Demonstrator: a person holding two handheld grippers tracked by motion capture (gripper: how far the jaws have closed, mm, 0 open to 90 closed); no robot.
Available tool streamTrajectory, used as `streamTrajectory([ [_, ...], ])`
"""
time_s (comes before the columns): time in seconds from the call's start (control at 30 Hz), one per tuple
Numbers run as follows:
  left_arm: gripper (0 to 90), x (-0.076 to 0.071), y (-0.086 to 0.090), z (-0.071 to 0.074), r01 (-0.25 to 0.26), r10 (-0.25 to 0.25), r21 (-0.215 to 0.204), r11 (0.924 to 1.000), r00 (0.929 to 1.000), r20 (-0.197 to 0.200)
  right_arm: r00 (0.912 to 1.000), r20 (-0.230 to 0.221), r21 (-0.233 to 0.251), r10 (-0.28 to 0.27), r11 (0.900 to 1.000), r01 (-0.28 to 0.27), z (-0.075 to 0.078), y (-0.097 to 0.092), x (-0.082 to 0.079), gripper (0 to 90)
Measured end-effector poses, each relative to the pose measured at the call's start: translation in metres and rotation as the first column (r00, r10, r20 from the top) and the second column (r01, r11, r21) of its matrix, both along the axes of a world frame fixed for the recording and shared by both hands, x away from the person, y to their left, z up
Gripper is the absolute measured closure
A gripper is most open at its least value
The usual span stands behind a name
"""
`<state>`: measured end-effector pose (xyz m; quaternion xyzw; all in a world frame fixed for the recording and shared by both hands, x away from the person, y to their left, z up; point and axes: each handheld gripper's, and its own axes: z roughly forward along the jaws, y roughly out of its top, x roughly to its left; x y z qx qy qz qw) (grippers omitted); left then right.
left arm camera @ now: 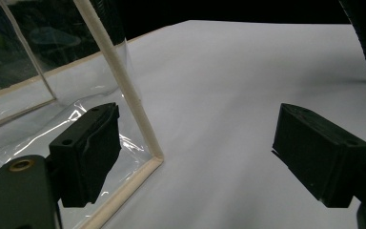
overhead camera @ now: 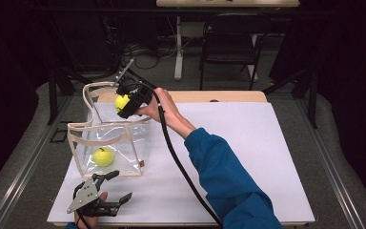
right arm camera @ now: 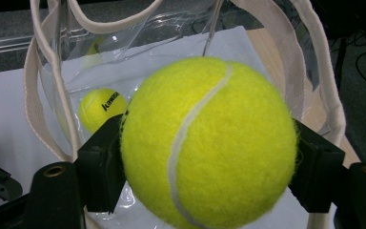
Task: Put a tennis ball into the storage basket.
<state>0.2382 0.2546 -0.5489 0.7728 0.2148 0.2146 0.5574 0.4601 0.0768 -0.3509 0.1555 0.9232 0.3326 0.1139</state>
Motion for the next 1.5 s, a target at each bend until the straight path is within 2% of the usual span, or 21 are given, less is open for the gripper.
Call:
streamTrajectory([
  [1.5,16.0,0.000,0.001,0.000,0.002,-0.002,-0.004,1.0000,1.0000,0.000,0.9988,-0.048,-0.044,-0.002,0.9990,0.000,-0.015,0.017,0.003,25.7],
])
